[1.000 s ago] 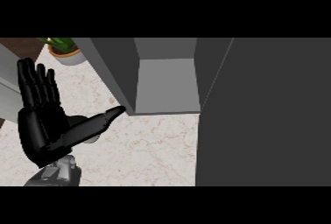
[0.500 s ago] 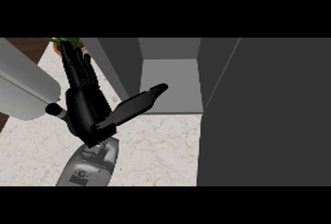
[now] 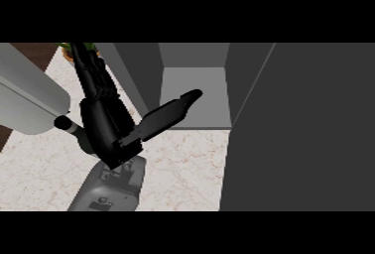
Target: Pick up the wine, place it into the cabinet and close the cabinet
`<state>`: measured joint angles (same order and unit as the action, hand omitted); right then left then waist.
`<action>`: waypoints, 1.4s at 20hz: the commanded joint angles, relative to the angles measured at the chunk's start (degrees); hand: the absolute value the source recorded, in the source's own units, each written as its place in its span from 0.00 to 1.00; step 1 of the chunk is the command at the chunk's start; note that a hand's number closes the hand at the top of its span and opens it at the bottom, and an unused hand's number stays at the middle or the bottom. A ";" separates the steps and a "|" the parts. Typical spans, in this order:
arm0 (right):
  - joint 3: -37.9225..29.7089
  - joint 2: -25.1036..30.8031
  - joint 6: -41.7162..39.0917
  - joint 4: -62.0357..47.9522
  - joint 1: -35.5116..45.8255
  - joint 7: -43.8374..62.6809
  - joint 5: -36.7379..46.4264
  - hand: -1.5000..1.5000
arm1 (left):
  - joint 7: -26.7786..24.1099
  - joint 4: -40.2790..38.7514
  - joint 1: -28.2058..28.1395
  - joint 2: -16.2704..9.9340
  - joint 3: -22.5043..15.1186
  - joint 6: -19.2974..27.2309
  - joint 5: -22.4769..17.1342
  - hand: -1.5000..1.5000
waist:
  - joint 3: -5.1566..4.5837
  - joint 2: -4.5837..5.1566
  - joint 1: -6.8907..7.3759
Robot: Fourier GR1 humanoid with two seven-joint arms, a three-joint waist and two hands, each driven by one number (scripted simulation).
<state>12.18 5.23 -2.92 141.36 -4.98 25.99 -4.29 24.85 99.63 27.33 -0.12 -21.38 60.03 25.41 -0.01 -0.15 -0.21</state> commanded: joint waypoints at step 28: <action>-5.99 0.69 1.84 9.91 6.43 13.26 -2.33 0.00 | 15.33 18.27 -16.48 -0.38 7.16 -4.99 14.05 0.00 | -0.01 0.07 -0.03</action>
<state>8.25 5.17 -2.13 142.65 1.05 33.04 -3.10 40.04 118.65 11.34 -1.68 -15.17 55.02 40.04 -0.02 -0.08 -0.13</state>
